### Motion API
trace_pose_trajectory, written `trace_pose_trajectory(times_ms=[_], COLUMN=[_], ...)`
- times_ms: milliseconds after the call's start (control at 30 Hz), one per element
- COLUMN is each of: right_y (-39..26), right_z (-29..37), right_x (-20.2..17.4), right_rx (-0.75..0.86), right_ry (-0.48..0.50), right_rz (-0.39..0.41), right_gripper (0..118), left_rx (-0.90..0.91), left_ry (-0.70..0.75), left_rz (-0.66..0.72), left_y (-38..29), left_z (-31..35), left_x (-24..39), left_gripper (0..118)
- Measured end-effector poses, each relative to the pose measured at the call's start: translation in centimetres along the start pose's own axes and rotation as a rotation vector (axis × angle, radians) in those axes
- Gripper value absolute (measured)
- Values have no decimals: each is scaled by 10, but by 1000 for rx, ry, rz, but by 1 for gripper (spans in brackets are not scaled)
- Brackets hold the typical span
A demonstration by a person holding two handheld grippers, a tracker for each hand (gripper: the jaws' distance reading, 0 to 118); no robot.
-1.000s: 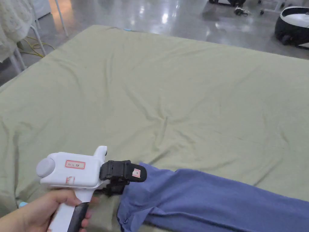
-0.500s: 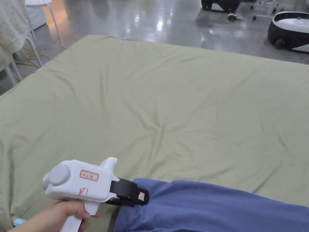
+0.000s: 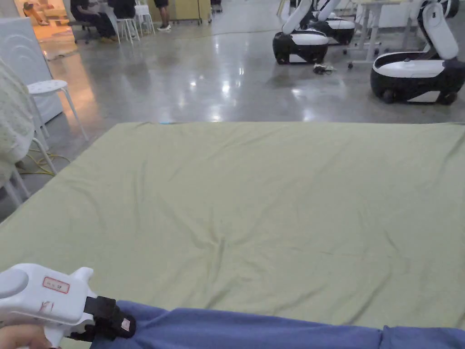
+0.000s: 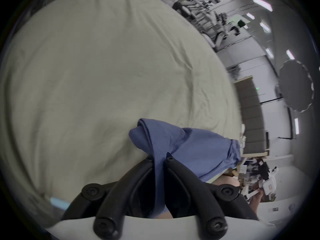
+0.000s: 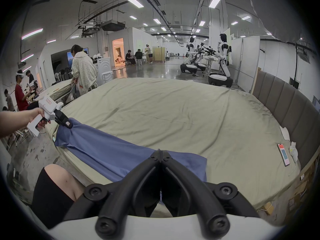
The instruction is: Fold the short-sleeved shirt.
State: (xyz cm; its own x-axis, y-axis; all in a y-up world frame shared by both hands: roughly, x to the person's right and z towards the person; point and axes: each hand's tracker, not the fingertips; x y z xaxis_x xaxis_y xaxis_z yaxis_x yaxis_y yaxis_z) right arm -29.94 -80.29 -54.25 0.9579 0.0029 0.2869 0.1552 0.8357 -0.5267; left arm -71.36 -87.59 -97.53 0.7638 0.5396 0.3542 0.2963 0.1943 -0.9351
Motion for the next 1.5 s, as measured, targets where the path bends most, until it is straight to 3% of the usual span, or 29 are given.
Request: trace_pose_trajectory(times_ms=[267, 400, 500, 600, 667, 733, 800, 833, 900, 1000, 1033, 1067, 1100, 1133, 1167, 1267, 1500], right_y=[-6, -9, -11, -12, -11, -11, -14, -16, -20, -27, -27, -28, -28, -28, -27, -27, -20], right_z=[6, 12, 18, 16, 16, 18, 19, 20, 20, 21, 21, 21, 21, 20, 19, 16, 11], right_x=[18, 29, 39, 43, 45, 44, 47, 49, 55, 62, 63, 64, 64, 64, 64, 61, 54], right_rx=[0, 11, 15, 28, 25, 36, 39, 40, 29, 5, -1, -4, -7, -10, -14, -19, -13], right_ry=[73, 101, 109, 97, 116, 109, 104, 109, 115, 102, 101, 98, 96, 93, 93, 89, 81], right_rz=[25, 15, -5, -72, -72, -45, -41, -45, -62, -73, -78, -82, -84, -86, -87, -80, -71], right_gripper=[1, 1, 1, 1, 1, 1, 1, 1, 1, 1, 1, 1, 1, 1, 1, 1, 1], left_rx=[-8, -109, -158, -241, -249, -219, -207, -202, -167, -35, 1, 20, 8, 0, -11, -111, -110], left_ry=[187, 137, 206, 241, 262, 282, 208, 152, 19, -2, 25, 109, 209, 303, 393, 271, 340], left_rz=[-206, -203, -271, -262, -229, -244, -226, -221, -240, -284, -300, -344, -401, -423, -409, -376, -454], left_y=[5, 0, -10, -18, -24, -21, -23, -23, -23, -25, -27, -33, -37, -41, -45, -61, -84], left_z=[12, -44, -92, -140, -165, -178, -179, -172, -144, -101, -93, -88, -95, -103, -115, -152, -222], left_x=[161, 209, 236, 250, 258, 262, 275, 279, 282, 276, 269, 265, 259, 252, 243, 243, 298], left_gripper=[1, 1, 1, 2, 5, 30, 71, 81, 84, 82, 82, 75, 48, 13, 0, 0, 0])
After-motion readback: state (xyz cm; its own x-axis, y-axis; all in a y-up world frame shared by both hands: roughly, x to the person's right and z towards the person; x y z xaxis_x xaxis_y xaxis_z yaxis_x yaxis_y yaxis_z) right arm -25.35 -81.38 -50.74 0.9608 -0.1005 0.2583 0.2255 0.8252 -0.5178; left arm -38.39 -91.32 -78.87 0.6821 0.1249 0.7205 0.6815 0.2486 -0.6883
